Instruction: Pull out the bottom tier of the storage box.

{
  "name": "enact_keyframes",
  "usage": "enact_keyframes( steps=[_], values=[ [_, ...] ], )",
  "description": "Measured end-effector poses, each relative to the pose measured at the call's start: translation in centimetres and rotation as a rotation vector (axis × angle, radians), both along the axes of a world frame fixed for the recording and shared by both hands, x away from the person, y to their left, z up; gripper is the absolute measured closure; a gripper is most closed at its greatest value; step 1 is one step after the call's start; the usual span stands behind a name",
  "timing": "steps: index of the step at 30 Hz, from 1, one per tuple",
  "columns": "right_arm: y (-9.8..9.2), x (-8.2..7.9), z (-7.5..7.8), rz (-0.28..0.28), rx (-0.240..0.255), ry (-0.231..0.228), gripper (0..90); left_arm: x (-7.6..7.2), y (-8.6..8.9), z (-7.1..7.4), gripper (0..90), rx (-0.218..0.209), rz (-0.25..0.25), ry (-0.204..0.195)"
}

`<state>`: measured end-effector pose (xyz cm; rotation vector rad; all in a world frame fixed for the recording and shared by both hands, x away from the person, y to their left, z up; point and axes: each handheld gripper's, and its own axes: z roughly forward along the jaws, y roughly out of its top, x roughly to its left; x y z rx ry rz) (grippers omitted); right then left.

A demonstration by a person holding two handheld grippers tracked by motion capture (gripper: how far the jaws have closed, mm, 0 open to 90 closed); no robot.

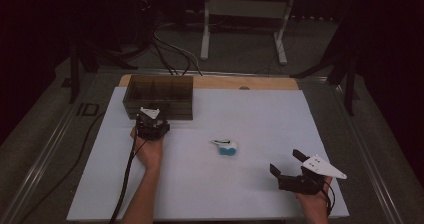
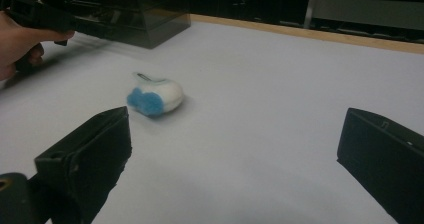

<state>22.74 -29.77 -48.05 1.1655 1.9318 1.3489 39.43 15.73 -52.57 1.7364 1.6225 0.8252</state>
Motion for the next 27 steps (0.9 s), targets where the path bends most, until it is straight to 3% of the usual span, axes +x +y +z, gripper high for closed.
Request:
enact_keyframes(
  steps=[13, 27],
  values=[
    [-0.09, 0.00, -0.01, -0.004, 0.004, 0.000, 1.2, 0.75, -0.48, -0.30, 53.5, -0.004, -0.011, 0.029],
    [-0.06, 0.06, -0.06, -0.002, 0.004, 0.002, 1.2, 1.02, -0.15, -0.33, 54.9, -0.056, 0.015, 0.038]
  ],
)
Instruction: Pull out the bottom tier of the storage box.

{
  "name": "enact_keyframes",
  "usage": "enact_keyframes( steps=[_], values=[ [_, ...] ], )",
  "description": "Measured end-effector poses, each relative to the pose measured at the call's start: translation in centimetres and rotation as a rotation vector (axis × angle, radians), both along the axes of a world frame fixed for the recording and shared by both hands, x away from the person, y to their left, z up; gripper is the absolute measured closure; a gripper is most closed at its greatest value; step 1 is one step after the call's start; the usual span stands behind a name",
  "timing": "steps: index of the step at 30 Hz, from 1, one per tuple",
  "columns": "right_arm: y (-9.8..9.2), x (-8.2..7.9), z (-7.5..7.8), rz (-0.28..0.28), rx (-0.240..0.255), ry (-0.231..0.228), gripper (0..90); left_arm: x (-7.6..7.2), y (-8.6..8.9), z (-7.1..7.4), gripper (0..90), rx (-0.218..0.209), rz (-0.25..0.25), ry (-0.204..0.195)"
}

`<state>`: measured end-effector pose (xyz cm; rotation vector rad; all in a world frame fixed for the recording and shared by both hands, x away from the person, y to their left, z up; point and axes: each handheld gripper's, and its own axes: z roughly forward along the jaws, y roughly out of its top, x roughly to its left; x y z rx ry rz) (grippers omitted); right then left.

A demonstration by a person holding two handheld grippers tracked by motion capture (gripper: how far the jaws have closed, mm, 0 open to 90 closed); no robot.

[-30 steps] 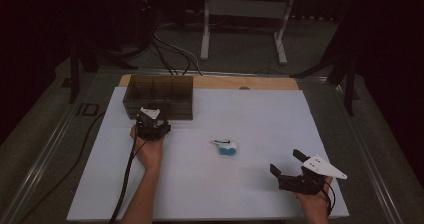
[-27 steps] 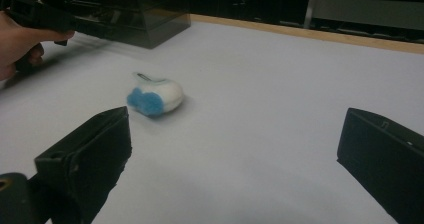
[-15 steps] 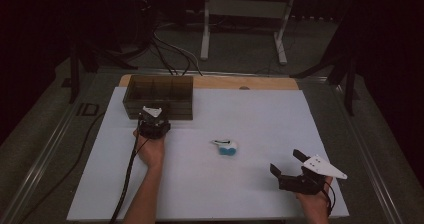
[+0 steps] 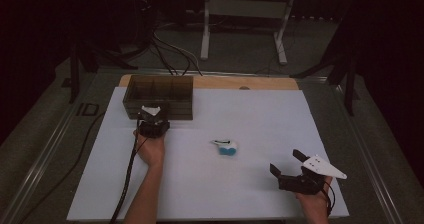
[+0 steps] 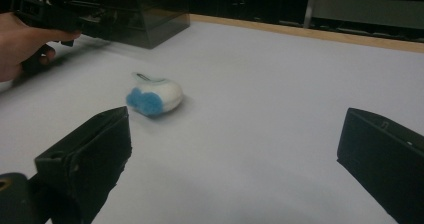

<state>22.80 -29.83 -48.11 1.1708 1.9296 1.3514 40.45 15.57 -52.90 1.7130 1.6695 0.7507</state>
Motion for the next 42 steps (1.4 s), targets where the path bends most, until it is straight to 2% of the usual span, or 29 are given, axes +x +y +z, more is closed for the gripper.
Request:
enact_keyframes(
  steps=[2, 7, 17, 36, 42],
  values=[
    [0.01, 0.01, -0.01, 0.000, 0.000, 0.001, 1.2, 0.02, 0.02, -0.01, 54.8, -0.004, 0.001, 0.001],
    [0.10, 0.00, 0.01, 0.003, -0.003, -0.002, 1.2, 0.17, -0.02, -0.03, 54.4, -0.048, 0.041, 0.013],
    [0.01, 0.00, 0.03, 0.001, -0.002, -0.001, 1.2, 0.20, -0.20, -0.05, 57.2, -0.049, 0.044, 0.016],
    [0.04, -0.01, 0.04, 0.001, -0.003, -0.002, 1.3, 0.41, 0.08, -0.16, 57.5, -0.078, 0.040, 0.043],
    [0.05, 0.00, 0.03, 0.003, -0.006, -0.002, 1.3, 0.48, -0.01, -0.17, 57.5, -0.067, 0.040, 0.054]
  ],
)
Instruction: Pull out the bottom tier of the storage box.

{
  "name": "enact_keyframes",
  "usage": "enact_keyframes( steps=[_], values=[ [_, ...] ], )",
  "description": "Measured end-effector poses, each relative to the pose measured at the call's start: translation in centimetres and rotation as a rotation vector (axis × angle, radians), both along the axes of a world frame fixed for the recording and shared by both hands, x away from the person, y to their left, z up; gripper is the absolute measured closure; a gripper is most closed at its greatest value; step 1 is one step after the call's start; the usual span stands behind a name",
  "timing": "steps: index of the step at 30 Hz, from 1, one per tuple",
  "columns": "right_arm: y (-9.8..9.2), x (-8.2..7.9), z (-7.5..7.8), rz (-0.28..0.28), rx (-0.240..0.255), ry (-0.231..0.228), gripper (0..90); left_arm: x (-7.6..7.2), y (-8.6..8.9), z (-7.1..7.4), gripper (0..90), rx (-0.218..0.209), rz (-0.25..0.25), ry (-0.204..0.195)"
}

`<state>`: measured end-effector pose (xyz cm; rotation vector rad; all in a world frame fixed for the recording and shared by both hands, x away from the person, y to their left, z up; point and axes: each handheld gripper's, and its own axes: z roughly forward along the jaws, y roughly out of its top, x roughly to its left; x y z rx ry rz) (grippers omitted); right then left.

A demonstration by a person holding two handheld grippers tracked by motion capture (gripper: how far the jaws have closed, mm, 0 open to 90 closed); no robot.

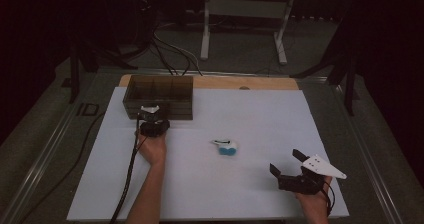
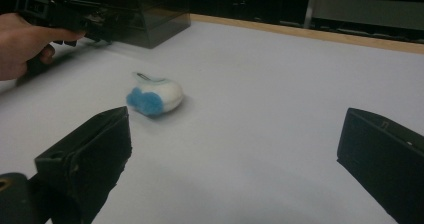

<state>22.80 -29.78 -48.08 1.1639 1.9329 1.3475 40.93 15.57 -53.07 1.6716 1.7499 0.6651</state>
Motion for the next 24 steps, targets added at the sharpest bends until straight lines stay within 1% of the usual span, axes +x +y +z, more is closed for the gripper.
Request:
enact_keyframes(
  steps=[3, 14, 15, 17, 20, 21, 22, 24],
  values=[
    [0.01, -0.01, 0.00, 0.000, -0.001, 0.000, 1.3, -0.01, -0.05, 0.00, 57.5, 0.007, 0.000, 0.000],
    [-0.03, -0.01, 0.01, -0.002, 0.000, -0.001, 1.3, -0.03, -0.02, 0.02, 58.0, 0.002, 0.002, -0.002],
    [-0.04, -0.02, 0.02, -0.002, 0.000, 0.000, 1.3, -0.06, -0.12, 0.03, 58.1, 0.011, 0.005, -0.005],
    [-0.07, -0.03, 0.02, -0.003, 0.002, 0.000, 1.3, -0.08, -0.19, 0.03, 58.4, 0.011, 0.009, -0.006],
    [-0.14, -0.03, 0.02, -0.005, 0.002, -0.002, 1.2, -0.15, -0.07, 0.06, 58.4, 0.001, 0.005, 0.003],
    [-0.16, -0.03, 0.02, -0.006, 0.002, -0.001, 1.3, -0.39, -0.04, 0.10, 58.4, -0.006, -0.001, 0.009],
    [-0.23, -0.07, 0.04, -0.009, 0.004, -0.001, 1.3, -0.51, -0.12, 0.16, 59.3, 0.006, -0.007, 0.014],
    [-0.29, -0.07, 0.02, -0.010, 0.005, 0.000, 1.2, -0.79, -0.06, 0.18, 59.3, 0.003, -0.013, 0.017]
  ],
)
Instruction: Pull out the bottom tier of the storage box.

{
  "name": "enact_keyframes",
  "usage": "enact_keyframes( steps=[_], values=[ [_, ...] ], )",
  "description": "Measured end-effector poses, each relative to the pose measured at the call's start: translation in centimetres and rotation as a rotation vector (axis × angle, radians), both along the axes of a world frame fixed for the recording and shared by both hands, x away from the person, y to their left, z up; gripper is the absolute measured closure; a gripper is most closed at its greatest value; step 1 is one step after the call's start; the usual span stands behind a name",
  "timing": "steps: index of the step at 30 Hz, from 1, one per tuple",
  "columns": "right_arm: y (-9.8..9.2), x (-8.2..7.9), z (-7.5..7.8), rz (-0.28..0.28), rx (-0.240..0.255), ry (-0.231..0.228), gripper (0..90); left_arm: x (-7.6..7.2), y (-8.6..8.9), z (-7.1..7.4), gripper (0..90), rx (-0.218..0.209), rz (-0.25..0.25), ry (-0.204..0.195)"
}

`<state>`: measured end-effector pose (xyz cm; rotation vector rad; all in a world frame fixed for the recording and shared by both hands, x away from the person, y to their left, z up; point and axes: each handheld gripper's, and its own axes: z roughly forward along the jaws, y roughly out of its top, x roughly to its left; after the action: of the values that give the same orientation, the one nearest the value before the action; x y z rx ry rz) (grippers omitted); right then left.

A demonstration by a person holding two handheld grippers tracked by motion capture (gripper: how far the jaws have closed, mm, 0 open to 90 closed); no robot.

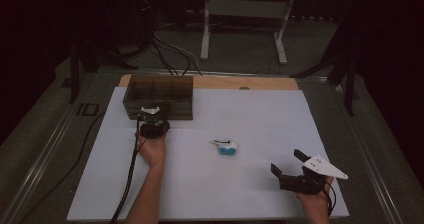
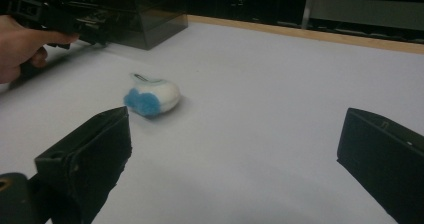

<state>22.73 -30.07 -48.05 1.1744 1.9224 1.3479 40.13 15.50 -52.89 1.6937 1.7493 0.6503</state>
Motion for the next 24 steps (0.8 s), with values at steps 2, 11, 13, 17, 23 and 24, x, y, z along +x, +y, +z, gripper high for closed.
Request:
enact_keyframes(
  steps=[2, 11, 13, 17, 23, 24],
  values=[
    [0.0, 0.0, 0.0, 0.000, 0.000, 0.000, 1.3, -0.1, 0.0, 0.0, 59.2, 0.006, -0.004, 0.004],
    [0.0, 0.0, 0.0, 0.000, -0.001, -0.001, 1.3, -0.9, -0.2, 0.1, 58.8, 0.034, -0.012, 0.006],
    [0.0, 0.0, 0.0, 0.001, -0.001, -0.001, 1.3, -1.2, -0.2, 0.0, 56.9, 0.042, -0.023, -0.006],
    [0.0, 0.0, 0.0, 0.002, -0.003, -0.001, 1.2, -1.4, -0.3, 0.3, 45.1, 0.050, -0.040, -0.028],
    [0.1, 0.0, 0.0, 0.005, -0.004, 0.000, 1.3, -1.5, -0.2, 0.8, 17.7, 0.025, -0.069, -0.063],
    [0.1, 0.0, 0.0, 0.005, -0.004, 0.000, 1.3, -1.6, -0.2, 0.8, 17.7, 0.036, -0.071, -0.065]
  ],
)
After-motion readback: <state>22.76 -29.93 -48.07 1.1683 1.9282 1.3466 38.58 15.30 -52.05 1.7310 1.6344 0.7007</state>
